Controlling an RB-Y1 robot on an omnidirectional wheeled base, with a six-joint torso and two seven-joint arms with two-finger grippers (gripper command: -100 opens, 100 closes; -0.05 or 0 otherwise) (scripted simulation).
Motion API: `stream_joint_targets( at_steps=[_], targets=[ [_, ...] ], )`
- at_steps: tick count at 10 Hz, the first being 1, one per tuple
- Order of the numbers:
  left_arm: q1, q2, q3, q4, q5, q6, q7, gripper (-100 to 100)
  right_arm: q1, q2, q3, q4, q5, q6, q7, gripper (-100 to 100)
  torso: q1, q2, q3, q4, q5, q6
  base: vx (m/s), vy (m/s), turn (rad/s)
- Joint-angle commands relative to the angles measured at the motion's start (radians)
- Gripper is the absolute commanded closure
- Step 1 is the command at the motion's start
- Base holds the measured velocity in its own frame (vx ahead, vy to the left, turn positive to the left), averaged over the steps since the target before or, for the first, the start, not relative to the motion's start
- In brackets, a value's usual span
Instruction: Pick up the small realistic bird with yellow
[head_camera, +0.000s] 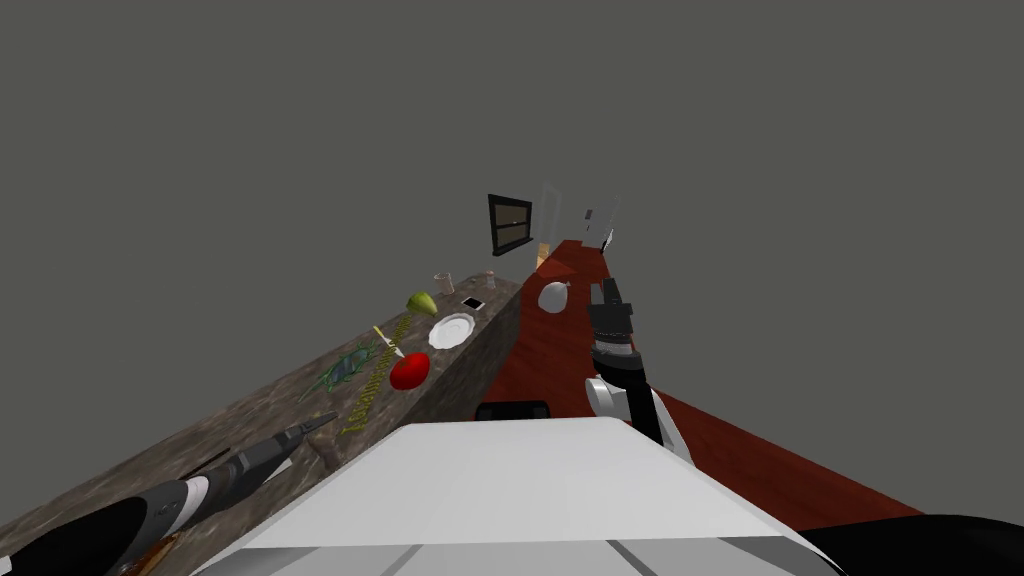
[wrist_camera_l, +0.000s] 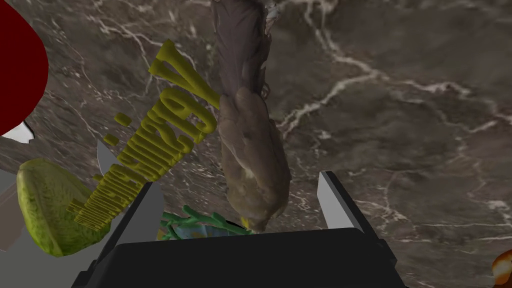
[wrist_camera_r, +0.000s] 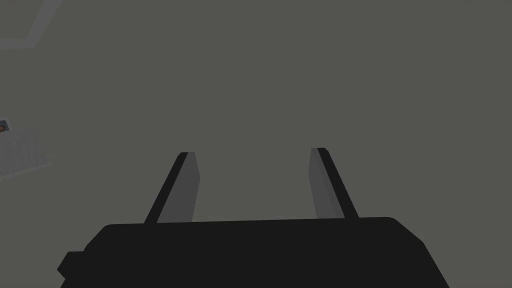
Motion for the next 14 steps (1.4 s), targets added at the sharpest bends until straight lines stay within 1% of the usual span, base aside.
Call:
stream_joint_targets(
  at_steps=[1, 2, 3, 4, 5, 6, 8, 10, 11, 12, 14],
  targets=[
    [0.025, 0.034, -0.011, 0.015, 0.005, 0.006, 0.016, -100, 0.0, 0.0, 0.0, 0.0, 0.0, 0.0, 0.0, 0, 0.0, 0.0, 0.0, 0.0, 0.0, 0.0, 0.051, -0.007, -0.12],
    [0.045, 0.052, -0.024, 0.021, 0.005, 0.011, 0.023, -100, 0.0, 0.0, 0.0, 0.0, 0.0, 0.0, 0.0, 0, 0.0, 0.0, 0.0, 0.0, 0.0, 0.0, 0.038, 0.001, -0.083],
    [0.031, 0.038, -0.019, 0.015, 0.004, 0.009, 0.016, -100, 0.0, 0.0, 0.0, 0.0, 0.0, 0.0, 0.0, 0, 0.0, 0.001, 0.001, 0.0, 0.0, 0.0, 0.015, 0.003, -0.011],
    [0.032, 0.04, -0.021, 0.016, 0.004, 0.01, 0.018, 0, 0.0, 0.0, 0.0, 0.0, 0.0, 0.0, 0.0, 0, 0.0, 0.002, 0.001, 0.001, 0.0, -0.001, 0.0, 0.0, 0.0],
    [-0.003, 0.012, -0.059, 0.022, -0.005, 0.015, 0.002, -100, 0.0, 0.0, 0.0, 0.0, 0.0, 0.0, 0.0, 0, 0.0, 0.004, 0.002, 0.001, 0.0, -0.001, 0.02, 0.009, -0.046],
    [-0.014, 0.003, -0.072, 0.024, -0.007, 0.016, -0.003, -100, 0.0, 0.0, 0.0, 0.0, 0.0, 0.0, 0.0, 0, 0.0, 0.003, 0.002, 0.001, 0.0, -0.001, 0.03, 0.017, -0.058],
    [-0.061, -0.034, -0.123, 0.033, -0.019, 0.023, -0.023, -100, 0.0, 0.0, 0.0, 0.0, 0.0, 0.0, 0.0, 0, 0.001, 0.002, 0.001, 0.001, 0.0, -0.001, 0.039, 0.021, -0.051],
    [-0.084, -0.053, -0.149, 0.037, -0.024, 0.026, -0.033, -100, 0.0, 0.0, 0.0, 0.0, 0.0, 0.0, 0.0, 0, 0.001, 0.002, 0.001, 0.001, 0.0, 0.0, 0.028, 0.016, -0.037],
    [-0.073, -0.047, -0.136, 0.032, -0.022, 0.026, -0.03, -100, 0.0, 0.0, 0.0, 0.0, 0.0, 0.0, 0.0, 0, 0.001, 0.003, 0.002, 0.001, 0.0, -0.001, 0.011, 0.005, -0.004],
    [-0.074, -0.048, -0.138, 0.032, -0.023, 0.027, -0.031, 100, 0.0, 0.0, 0.0, 0.0, 0.0, 0.0, 0.0, 0, 0.0, 0.003, 0.002, 0.001, 0.0, -0.001, 0.001, 0.002, 0.011],
    [-0.073, -0.048, -0.139, 0.034, -0.023, 0.028, -0.03, 100, 0.0, 0.0, 0.0, 0.0, 0.0, 0.0, 0.0, 0, -0.001, 0.004, 0.002, 0.001, 0.0, 0.001, 0.0, 0.0, 0.0]
  ],
)
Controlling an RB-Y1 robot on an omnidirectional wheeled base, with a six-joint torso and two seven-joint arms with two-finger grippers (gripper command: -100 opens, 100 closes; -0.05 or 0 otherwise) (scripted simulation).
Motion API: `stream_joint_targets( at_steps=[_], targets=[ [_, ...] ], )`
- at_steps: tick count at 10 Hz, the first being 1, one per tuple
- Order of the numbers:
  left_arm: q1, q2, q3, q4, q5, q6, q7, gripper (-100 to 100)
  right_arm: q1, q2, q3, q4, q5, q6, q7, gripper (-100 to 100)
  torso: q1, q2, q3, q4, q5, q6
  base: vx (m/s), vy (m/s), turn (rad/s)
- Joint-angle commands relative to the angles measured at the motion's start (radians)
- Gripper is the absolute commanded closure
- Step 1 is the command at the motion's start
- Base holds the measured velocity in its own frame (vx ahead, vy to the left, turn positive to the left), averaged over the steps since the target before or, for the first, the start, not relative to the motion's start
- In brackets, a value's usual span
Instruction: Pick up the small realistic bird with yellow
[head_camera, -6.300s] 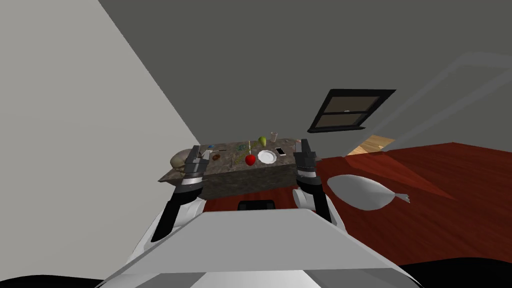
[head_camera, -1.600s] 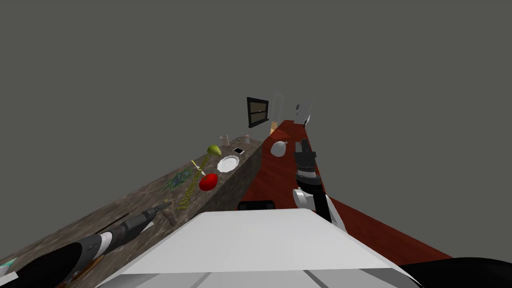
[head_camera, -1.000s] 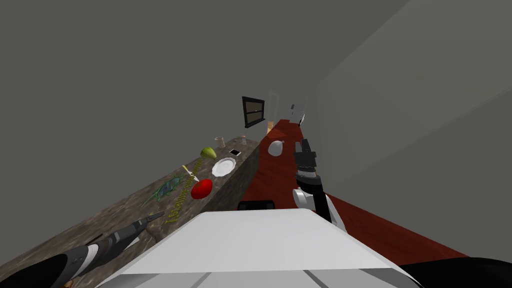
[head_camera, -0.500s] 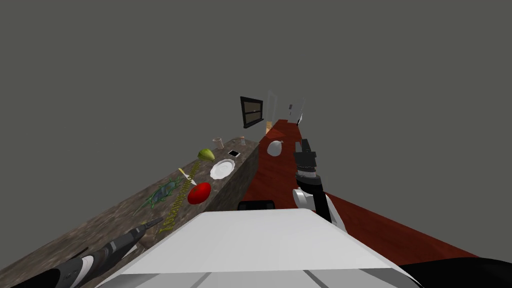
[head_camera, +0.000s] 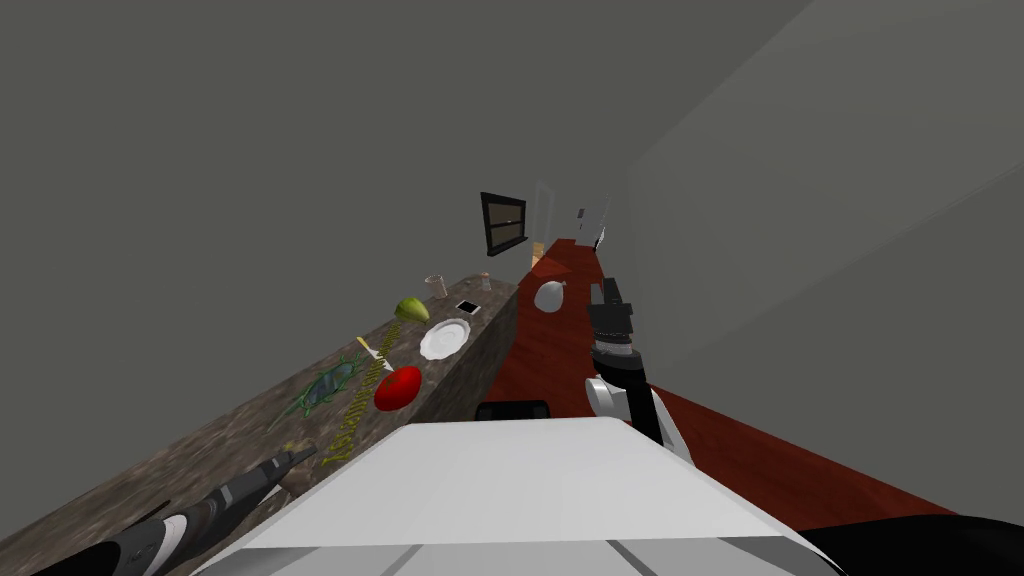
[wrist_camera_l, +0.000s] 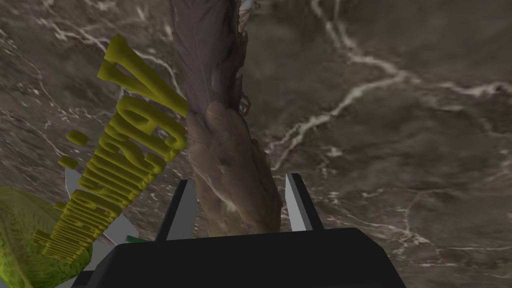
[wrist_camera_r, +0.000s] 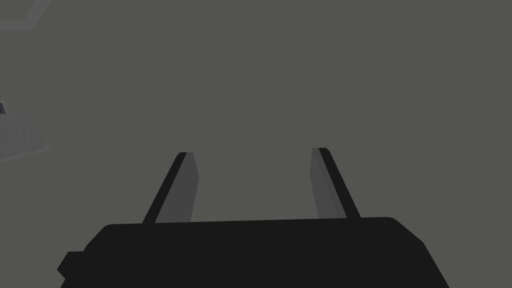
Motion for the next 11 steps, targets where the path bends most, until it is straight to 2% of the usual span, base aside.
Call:
stream_joint_targets(
  at_steps=[1, 2, 3, 4, 7, 9, 10, 11],
  targets=[
    [0.0, 0.0, 0.0, 0.0, 0.0, 0.0, 0.0, 100, 0.0, 0.0, 0.0, 0.0, 0.0, 0.0, 0.0, 0, 0.0, 0.0, 0.0, 0.0, 0.0, 0.0, 0.0, 0.0, 0.0],
    [0.0, 0.0, 0.0, 0.0, 0.0, 0.0, 0.0, 100, 0.0, 0.0, 0.0, 0.0, 0.0, 0.0, 0.0, 0, 0.0, 0.0, 0.0, 0.0, 0.0, 0.0, 0.0, 0.0, 0.0],
    [0.0, 0.0, 0.0, 0.0, 0.0, 0.0, 0.0, 0, 0.0, 0.0, 0.0, 0.0, 0.0, 0.0, 0.0, 0, 0.0, 0.0, 0.0, 0.0, 0.0, 0.0, 0.0, 0.0, 0.0],
    [0.024, 0.023, 0.028, -0.003, 0.007, -0.007, 0.013, 100, 0.0, 0.0, 0.0, 0.0, 0.0, 0.0, 0.0, 0, 0.0, 0.0, 0.0, 0.0, 0.0, 0.0, -0.018, -0.013, 0.057],
    [0.082, 0.069, 0.092, -0.013, 0.021, -0.015, 0.038, 100, 0.0, 0.0, 0.0, 0.0, 0.0, 0.0, 0.0, 0, -0.002, 0.003, 0.001, 0.0, -0.001, -0.001, -0.039, -0.022, 0.049],
    [0.105, 0.088, 0.118, -0.018, 0.027, -0.018, 0.048, 100, 0.0, 0.0, 0.0, 0.0, 0.0, 0.0, 0.0, 0, -0.003, 0.002, 0.001, 0.0, -0.001, 0.0, -0.027, -0.015, 0.036],
    [0.093, 0.081, 0.104, -0.014, 0.024, -0.016, 0.043, 100, 0.0, 0.0, 0.0, 0.0, 0.0, 0.0, 0.0, 0, -0.002, 0.002, 0.001, 0.0, -0.001, 0.0, -0.011, -0.005, 0.005],
    [0.095, 0.082, 0.107, -0.015, 0.024, -0.016, 0.045, 0, 0.0, 0.0, 0.0, 0.0, 0.0, 0.0, 0.0, 0, -0.002, 0.001, 0.001, 0.0, -0.001, 0.0, 0.0, 0.0, 0.0]
  ],
)
